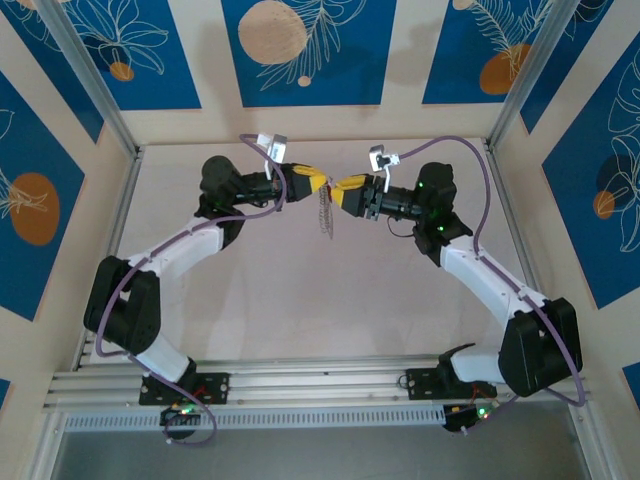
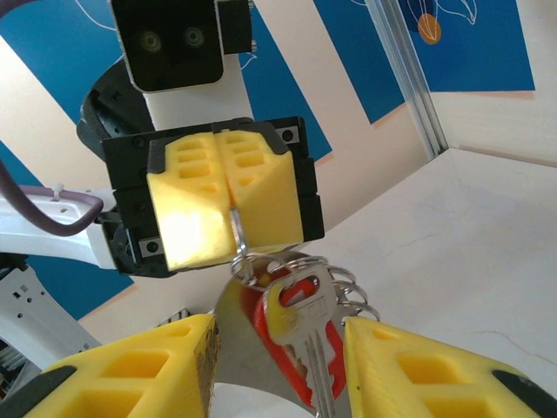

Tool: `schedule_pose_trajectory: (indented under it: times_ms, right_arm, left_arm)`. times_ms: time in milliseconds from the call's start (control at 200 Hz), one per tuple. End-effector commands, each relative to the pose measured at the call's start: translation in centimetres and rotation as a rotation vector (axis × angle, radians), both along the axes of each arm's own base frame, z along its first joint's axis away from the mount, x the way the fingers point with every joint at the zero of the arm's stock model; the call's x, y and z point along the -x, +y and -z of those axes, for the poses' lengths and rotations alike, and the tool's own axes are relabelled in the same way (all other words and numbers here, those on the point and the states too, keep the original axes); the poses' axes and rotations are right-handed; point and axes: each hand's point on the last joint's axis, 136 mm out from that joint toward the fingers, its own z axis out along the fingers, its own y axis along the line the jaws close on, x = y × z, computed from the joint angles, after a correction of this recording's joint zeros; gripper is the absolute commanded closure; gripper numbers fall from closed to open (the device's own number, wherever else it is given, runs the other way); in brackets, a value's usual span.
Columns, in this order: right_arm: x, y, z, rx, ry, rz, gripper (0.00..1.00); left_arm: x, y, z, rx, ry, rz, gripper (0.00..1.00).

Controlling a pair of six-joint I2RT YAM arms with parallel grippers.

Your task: Put the keys on the keyring

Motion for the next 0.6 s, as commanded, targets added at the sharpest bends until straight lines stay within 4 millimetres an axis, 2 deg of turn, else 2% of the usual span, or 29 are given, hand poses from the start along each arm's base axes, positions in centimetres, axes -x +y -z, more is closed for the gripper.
schedule_pose_trajectory:
  times_ms: [0,310,595]
  right_arm:
    - [-0.3,0.4,-1.2,-0.006,-0.053,-0.002,0.56]
    - [0.4,1.5,-0.7,0.004,-0.047,-0.055,0.56]
    - [1.1,1.5,0.4,0.018,-0.023,-0.064,0.65]
  left_arm:
    - [1.7,0.1,-2.7,0.044,-0.074,0.022,1.0]
    - [2.0,-0.5,-3.0,0.047,-0.076,0.034,1.0]
    - [1.8,-0.5,-3.3,0.054,-0.076,0.023,1.0]
